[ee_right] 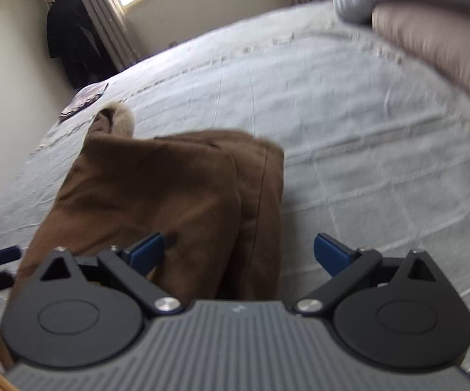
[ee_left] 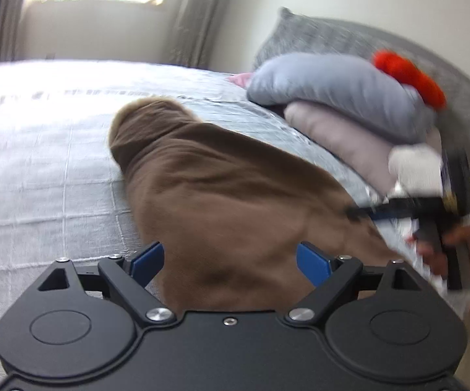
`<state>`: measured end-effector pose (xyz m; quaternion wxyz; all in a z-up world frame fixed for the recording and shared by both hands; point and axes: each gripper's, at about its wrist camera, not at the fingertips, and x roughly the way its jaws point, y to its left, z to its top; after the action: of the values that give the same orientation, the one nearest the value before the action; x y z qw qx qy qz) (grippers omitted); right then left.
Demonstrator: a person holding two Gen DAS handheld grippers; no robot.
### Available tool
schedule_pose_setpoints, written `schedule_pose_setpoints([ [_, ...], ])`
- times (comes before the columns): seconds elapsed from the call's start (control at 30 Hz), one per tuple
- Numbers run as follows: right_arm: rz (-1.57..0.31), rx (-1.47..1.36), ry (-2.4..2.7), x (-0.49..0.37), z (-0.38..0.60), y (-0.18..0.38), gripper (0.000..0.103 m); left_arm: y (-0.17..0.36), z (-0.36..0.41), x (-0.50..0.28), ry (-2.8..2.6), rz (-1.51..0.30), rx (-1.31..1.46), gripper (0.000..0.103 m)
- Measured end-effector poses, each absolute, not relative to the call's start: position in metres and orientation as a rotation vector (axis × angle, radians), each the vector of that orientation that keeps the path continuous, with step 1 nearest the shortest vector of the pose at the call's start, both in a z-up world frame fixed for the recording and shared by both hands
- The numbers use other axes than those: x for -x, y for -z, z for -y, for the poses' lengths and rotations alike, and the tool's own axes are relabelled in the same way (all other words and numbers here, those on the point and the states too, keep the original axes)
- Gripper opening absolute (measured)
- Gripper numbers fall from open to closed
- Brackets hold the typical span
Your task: Fold large clothes
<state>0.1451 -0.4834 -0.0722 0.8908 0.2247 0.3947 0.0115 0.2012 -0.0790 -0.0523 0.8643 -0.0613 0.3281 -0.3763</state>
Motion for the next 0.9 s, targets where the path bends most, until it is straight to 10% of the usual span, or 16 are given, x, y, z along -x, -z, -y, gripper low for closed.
schedule_pose_setpoints([
  [0.3,-0.831,-0.823,-0.197,-0.156,0.512,0.134,0.102,0.095,0.09,-0.265,0.724,-0.86,0.385,0.094],
  [0.37,-0.81,-0.812,-0.254,-0.16,0.503,0.138,0.087,0.107,0.088,-0.272,0.735,-0.882,0.454,0.093],
  [0.4,-0.816,-0.861,-0.32,-0.165,0.498,0.141,0.059,0.114,0.086,-0.274,0.743,-0.892,0.495,0.092],
  [0.6,-0.774,-0.768,-0.41,-0.174,0.443,0.104,0.058,0.112,0.058,-0.267,0.766,-0.876,0.619,0.062],
  [0.9,-0.736,-0.697,-0.516,-0.196,0.362,0.057,0.056,0.069,0.002,-0.256,0.668,-0.783,0.569,0.06],
])
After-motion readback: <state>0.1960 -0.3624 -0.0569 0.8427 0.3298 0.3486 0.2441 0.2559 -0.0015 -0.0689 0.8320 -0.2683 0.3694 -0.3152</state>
